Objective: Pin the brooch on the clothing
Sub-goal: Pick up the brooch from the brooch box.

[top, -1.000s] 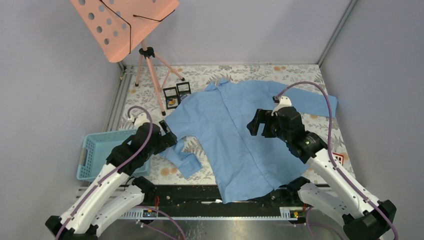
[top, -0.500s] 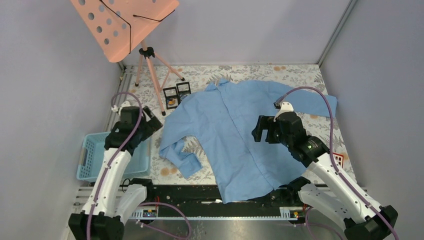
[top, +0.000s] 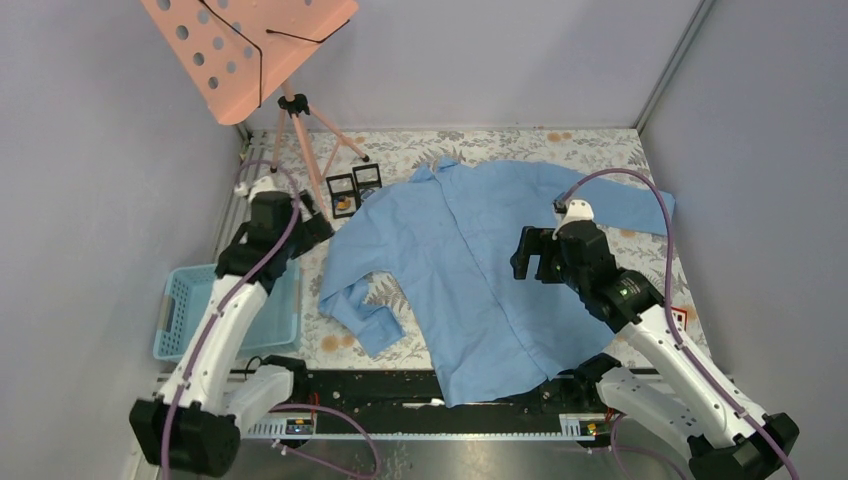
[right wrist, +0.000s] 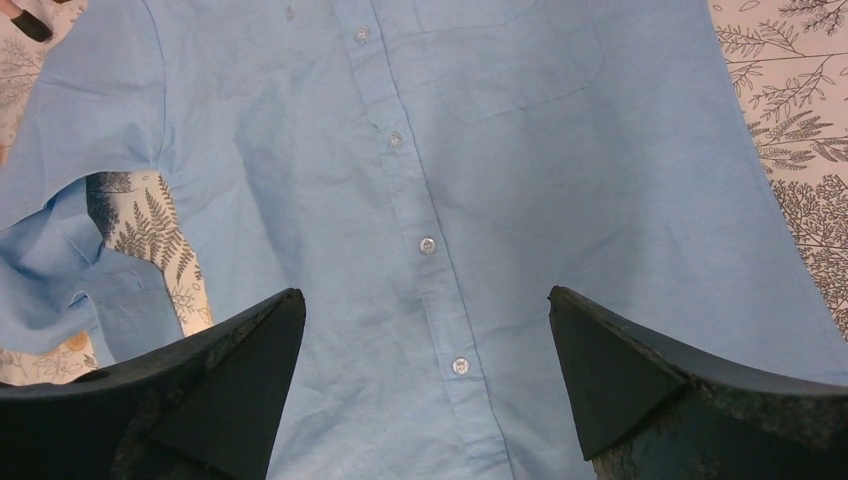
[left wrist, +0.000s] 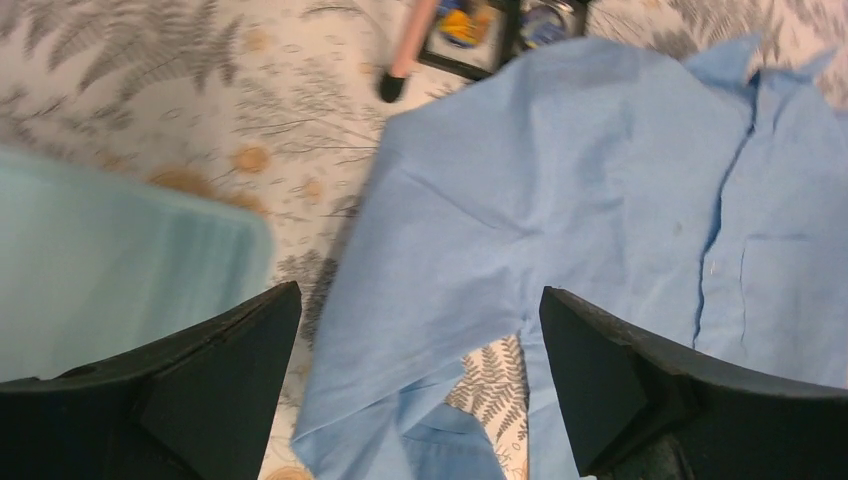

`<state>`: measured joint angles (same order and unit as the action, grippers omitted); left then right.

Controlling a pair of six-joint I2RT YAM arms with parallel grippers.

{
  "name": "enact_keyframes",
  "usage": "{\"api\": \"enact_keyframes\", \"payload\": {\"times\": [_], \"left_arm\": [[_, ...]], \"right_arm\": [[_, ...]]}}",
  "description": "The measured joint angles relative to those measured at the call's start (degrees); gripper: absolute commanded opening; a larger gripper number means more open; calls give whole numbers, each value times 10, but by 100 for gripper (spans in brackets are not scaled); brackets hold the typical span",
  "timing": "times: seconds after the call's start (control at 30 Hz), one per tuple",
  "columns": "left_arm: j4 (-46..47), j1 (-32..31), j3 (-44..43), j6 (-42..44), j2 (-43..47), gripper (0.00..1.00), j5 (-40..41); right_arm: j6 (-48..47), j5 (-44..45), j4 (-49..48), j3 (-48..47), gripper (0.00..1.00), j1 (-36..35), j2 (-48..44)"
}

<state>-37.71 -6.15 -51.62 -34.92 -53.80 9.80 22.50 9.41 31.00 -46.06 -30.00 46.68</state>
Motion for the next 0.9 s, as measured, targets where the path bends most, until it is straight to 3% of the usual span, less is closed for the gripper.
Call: {"api": "enact_keyframes", "payload": {"times": [0.13, 0.23, 0.6, 0.9], "left_arm": [[20, -101, -61, 5, -86, 96, 44], [42, -132, -113, 11, -168, 92, 73], [54, -140, -314, 51, -459, 76, 128], [33, -123, -399, 85, -561, 71, 147]], "right_arm": [[0, 1, -7, 1, 99, 0, -2], [-2, 2, -11, 10, 99, 0, -17], [-23, 12, -17, 39, 100, 0, -93], [-28, 12, -23, 61, 99, 0, -102]]}}
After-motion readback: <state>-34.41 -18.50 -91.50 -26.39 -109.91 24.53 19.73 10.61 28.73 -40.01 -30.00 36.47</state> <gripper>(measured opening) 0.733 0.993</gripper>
